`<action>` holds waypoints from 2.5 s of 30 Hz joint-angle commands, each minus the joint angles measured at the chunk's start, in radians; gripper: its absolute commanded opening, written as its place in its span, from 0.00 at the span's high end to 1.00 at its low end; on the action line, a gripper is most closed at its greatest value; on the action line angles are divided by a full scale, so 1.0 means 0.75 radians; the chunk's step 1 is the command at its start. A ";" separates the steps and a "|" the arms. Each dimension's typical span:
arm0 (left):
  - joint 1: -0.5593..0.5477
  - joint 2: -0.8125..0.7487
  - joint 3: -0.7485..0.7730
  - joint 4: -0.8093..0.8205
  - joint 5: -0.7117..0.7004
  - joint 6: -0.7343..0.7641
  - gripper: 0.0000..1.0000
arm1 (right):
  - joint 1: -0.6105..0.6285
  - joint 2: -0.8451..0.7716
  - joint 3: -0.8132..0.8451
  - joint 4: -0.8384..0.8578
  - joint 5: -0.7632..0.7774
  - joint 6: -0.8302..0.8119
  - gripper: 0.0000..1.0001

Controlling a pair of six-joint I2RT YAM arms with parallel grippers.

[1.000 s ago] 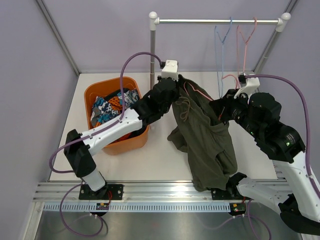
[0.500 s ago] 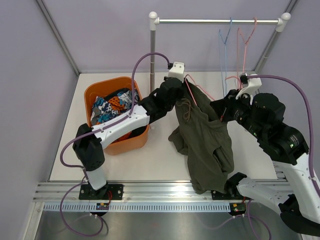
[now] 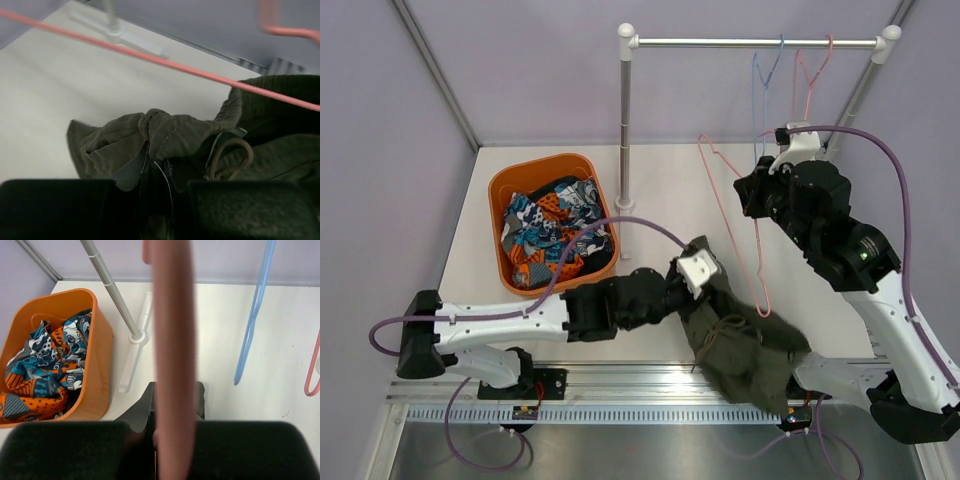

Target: Remove the shorts from the hanger

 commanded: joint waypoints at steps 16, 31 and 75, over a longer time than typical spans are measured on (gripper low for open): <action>0.196 -0.312 0.473 -0.230 -0.422 0.482 1.00 | 0.011 0.108 0.221 0.064 0.096 -0.059 1.00; 0.434 -0.023 1.274 -0.055 -0.585 0.909 1.00 | 0.011 -0.001 0.170 0.000 0.085 -0.063 1.00; 1.661 -0.275 0.054 -0.404 0.870 -0.664 0.01 | 0.011 0.079 0.133 0.049 -0.015 -0.063 1.00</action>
